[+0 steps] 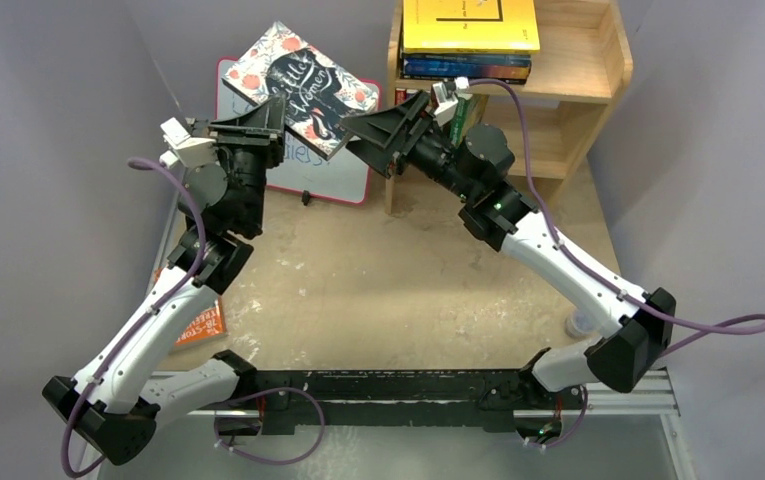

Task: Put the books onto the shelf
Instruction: Pick up the book from the center of the board.

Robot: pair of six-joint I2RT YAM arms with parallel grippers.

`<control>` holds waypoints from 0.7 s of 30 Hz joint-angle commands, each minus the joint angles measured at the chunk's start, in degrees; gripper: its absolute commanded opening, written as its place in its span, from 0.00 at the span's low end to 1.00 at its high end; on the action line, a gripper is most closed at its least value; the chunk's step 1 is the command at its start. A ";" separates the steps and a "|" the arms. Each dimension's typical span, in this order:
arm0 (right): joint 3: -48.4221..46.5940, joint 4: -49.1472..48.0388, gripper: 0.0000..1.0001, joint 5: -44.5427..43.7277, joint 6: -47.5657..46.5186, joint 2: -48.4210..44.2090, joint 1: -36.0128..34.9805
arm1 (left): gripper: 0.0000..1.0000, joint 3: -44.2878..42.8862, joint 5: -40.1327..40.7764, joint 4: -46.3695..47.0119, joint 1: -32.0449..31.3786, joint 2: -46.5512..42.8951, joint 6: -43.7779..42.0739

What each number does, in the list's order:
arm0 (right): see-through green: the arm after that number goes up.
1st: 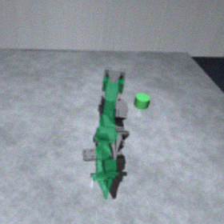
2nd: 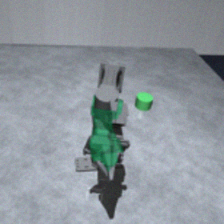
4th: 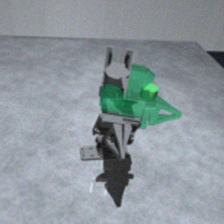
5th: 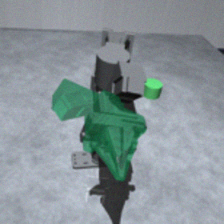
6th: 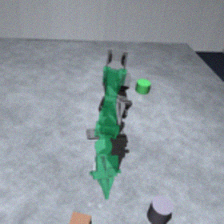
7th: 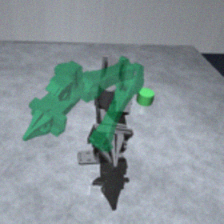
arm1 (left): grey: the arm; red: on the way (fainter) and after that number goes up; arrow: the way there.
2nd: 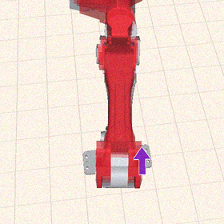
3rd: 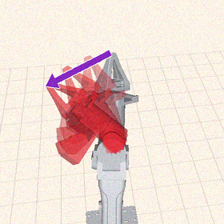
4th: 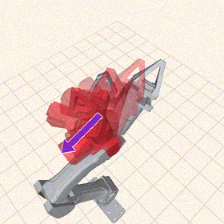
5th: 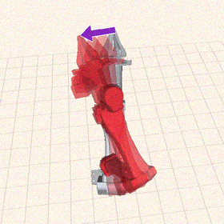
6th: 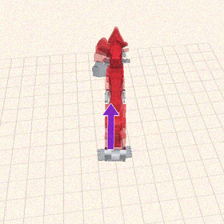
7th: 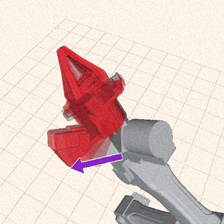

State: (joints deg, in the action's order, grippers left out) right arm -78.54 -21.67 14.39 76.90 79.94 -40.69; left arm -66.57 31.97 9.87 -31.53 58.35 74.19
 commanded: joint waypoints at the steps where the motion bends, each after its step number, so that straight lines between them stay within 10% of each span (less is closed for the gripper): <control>1: -8.02 2.06 0.86 -1.37 0.22 2.13 -1.54 | 0.00 -4.99 0.48 10.46 0.24 -0.64 3.65; 8: -17.78 4.65 0.69 -2.60 -1.74 6.80 -2.37 | 0.00 -7.09 -1.33 12.41 0.24 1.01 3.96; 12: -22.16 7.86 0.38 -3.83 -6.31 7.60 -2.21 | 0.00 -6.89 -2.40 12.37 0.24 0.71 3.04; 21: -36.61 18.89 0.00 -3.50 -20.54 8.53 3.25 | 0.63 -11.24 -6.53 8.20 0.33 0.59 -6.49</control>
State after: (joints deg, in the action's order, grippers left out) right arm -105.82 -2.85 11.55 65.49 89.45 -41.30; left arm -71.20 30.00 15.55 -31.51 59.99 74.13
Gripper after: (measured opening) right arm 0.268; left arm 0.568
